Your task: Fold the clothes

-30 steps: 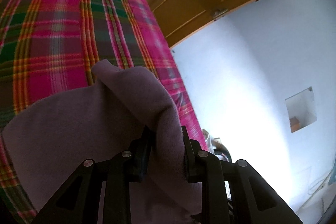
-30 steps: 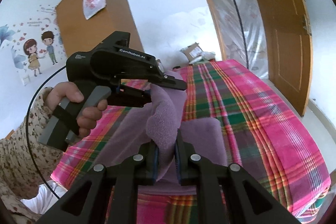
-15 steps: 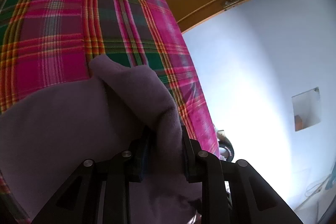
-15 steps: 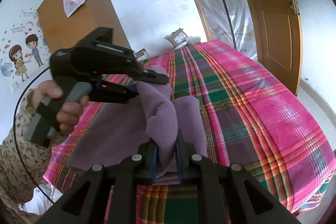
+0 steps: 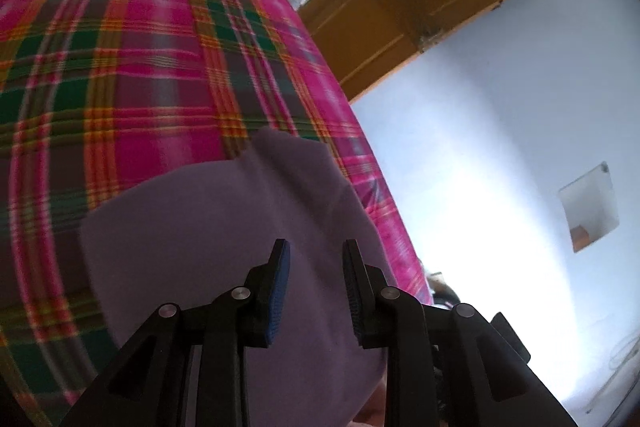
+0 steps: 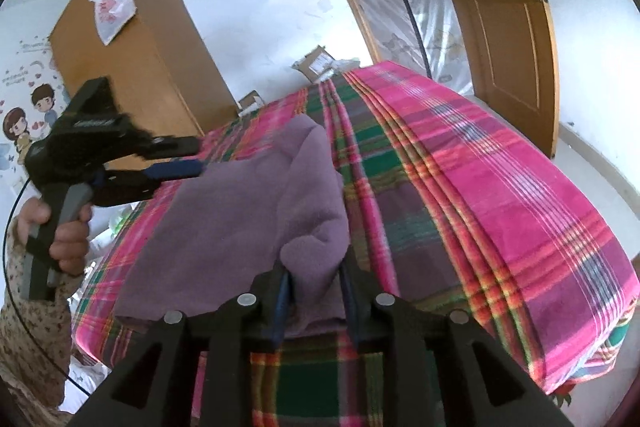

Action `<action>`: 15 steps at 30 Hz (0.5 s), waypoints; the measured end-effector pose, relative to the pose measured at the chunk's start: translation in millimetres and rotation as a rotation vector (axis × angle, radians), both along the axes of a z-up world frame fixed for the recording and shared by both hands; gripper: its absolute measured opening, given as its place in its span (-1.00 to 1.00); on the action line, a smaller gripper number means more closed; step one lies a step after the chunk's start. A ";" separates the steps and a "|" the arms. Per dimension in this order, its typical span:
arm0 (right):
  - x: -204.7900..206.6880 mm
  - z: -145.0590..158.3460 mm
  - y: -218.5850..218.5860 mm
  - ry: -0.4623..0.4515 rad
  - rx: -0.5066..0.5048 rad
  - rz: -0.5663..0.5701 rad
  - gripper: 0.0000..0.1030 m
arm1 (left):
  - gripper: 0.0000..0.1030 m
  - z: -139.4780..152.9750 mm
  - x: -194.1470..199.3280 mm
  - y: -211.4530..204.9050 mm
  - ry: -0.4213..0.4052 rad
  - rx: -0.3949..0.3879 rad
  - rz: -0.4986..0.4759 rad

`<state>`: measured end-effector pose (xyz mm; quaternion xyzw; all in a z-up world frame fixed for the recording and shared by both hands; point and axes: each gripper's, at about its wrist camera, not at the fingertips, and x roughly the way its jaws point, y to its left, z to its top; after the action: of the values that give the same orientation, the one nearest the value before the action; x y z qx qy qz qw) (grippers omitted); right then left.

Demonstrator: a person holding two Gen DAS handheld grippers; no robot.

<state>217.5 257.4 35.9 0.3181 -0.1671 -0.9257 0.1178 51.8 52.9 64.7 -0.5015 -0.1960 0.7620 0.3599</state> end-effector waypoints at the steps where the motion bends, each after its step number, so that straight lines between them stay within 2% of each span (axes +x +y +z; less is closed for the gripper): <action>1: 0.6 -0.7 1.1 -0.004 0.001 0.000 -0.52 | -0.46 -1.7 -3.5 -1.6 0.005 -0.009 0.009; 7: 5.4 3.4 8.4 -0.014 0.044 -0.047 -0.49 | -0.46 -17.0 4.0 -26.6 -0.021 -0.019 0.050; 12: 10.5 26.9 16.6 0.064 0.093 -0.136 -0.49 | -0.46 -28.8 19.0 -38.2 -0.039 0.001 0.076; 15: 0.2 35.0 6.6 0.088 0.084 -0.071 -0.49 | -0.46 -28.7 23.7 -39.8 -0.024 -0.004 0.078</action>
<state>217.7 264.0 71.0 0.2759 -0.1337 -0.9486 0.0786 75.5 13.1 36.0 -0.5031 -0.2185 0.7698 0.3264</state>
